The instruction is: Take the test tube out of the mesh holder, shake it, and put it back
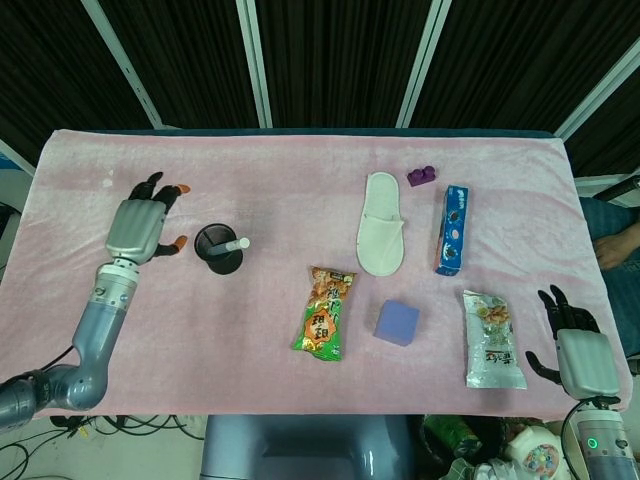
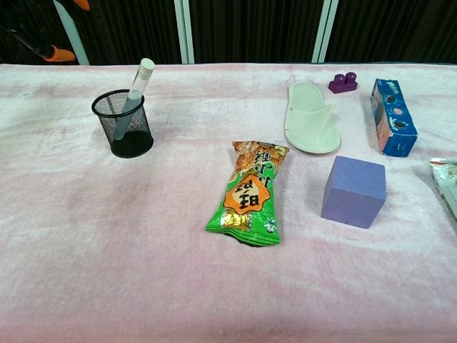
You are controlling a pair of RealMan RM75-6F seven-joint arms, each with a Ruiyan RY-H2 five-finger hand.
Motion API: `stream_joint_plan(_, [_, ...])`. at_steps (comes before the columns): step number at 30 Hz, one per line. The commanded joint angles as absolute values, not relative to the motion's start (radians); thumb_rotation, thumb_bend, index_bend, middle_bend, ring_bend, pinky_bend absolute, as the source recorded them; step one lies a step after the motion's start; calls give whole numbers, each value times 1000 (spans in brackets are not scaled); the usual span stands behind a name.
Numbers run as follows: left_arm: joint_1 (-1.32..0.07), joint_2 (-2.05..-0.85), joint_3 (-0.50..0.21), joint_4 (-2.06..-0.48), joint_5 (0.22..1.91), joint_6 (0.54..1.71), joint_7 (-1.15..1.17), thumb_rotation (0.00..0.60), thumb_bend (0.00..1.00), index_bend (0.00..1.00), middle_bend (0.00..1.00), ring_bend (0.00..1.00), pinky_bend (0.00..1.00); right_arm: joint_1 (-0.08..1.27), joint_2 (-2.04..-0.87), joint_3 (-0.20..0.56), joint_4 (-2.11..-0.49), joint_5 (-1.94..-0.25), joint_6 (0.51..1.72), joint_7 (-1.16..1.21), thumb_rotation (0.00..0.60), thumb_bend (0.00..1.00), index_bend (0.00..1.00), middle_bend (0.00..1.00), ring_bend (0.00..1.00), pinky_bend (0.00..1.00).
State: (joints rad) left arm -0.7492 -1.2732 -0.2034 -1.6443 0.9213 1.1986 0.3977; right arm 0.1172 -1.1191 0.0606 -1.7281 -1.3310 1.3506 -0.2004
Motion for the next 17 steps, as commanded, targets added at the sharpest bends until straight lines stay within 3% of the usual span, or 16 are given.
stream_joint_plan(1, [-604,-1156,-152,-1863,932,1381,475,600,221,142,128,0,96,117,-1122,61,-1727,-1333,1354,-206,600,177,27,26,189,158])
stream_joint_plan(5, [-478,-1051,-41,-1963,1044,1452,431,600,219,142,127,0,96,118,-1127,64,-1721,-1344,1365,-213,600,177,24,26,189,158])
stream_joint_plan(11, [-350,-1012,86,-1921,1208,1490,324,600,206,142,125,0,90,119,-1150,69,-1688,-1425,1424,-204,600,176,22,20,180,158])
stream_joint_plan(17, [-279,-1071,114,-1751,1289,1495,206,600,206,142,116,0,62,108,-1162,61,-1658,-1470,1463,-189,600,176,23,19,179,157])
